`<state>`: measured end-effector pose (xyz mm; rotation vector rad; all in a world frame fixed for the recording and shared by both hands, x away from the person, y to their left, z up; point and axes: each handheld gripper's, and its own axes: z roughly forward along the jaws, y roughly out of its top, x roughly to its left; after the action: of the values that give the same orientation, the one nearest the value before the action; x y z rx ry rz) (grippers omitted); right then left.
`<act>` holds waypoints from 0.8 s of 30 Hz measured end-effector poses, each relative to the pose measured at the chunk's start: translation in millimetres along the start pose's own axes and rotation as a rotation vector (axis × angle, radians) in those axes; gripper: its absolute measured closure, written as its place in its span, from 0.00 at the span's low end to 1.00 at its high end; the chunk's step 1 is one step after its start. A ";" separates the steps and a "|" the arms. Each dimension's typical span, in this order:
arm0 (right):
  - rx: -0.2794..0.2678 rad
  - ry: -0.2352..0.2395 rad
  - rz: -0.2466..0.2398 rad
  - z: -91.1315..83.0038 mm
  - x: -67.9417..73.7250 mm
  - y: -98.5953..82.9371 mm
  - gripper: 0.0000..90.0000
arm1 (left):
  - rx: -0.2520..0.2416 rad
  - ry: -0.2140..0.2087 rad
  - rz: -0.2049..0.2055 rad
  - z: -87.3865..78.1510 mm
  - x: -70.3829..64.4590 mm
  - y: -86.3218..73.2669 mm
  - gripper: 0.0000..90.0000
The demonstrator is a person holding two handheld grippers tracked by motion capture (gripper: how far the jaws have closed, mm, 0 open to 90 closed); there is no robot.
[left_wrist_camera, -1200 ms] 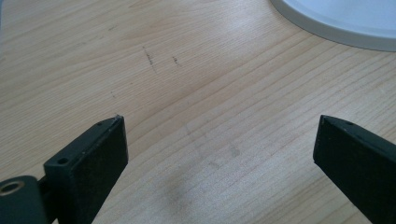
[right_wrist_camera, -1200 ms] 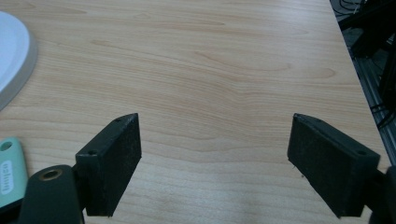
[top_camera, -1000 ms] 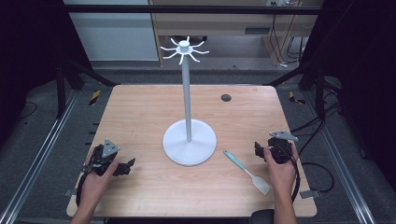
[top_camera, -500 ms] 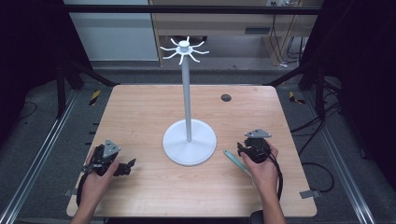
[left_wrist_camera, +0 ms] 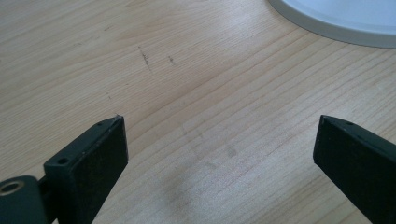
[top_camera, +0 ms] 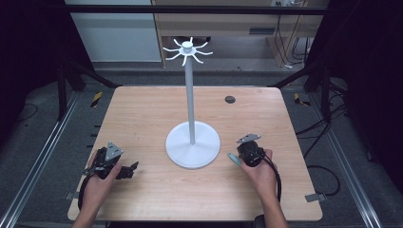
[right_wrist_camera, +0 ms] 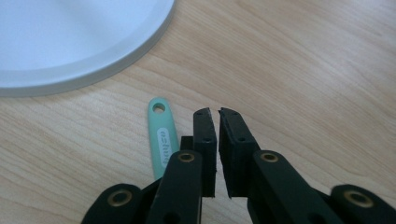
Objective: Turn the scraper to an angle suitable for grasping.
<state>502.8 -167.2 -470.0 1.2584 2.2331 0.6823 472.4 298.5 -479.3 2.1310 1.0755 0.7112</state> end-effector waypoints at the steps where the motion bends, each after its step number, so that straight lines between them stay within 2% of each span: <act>1: 0.013 0.006 -0.003 1.6 0.2 0.0 0.98 | 0.000 0.000 0.000 0.1 0.1 -0.1 0.03; 5: 0.070 0.015 -0.004 6.4 0.2 0.8 1.00 | 0.002 -0.001 0.001 0.1 -0.1 0.0 0.03; 10: 0.097 0.033 -0.013 9.6 2.7 1.3 1.00 | 0.004 0.001 0.003 0.2 -0.3 0.1 0.03; 19: 0.114 0.060 -0.015 13.0 2.6 0.0 1.00 | 0.003 0.000 0.002 0.2 -0.4 0.1 0.03; 24: 0.108 0.109 -0.006 12.3 3.0 -1.1 1.00 | 0.004 0.000 0.004 0.2 -0.7 0.2 0.03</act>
<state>508.5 -162.8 -480.6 1.2942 2.3902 0.6503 472.3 297.7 -479.5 2.1371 1.0743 0.7109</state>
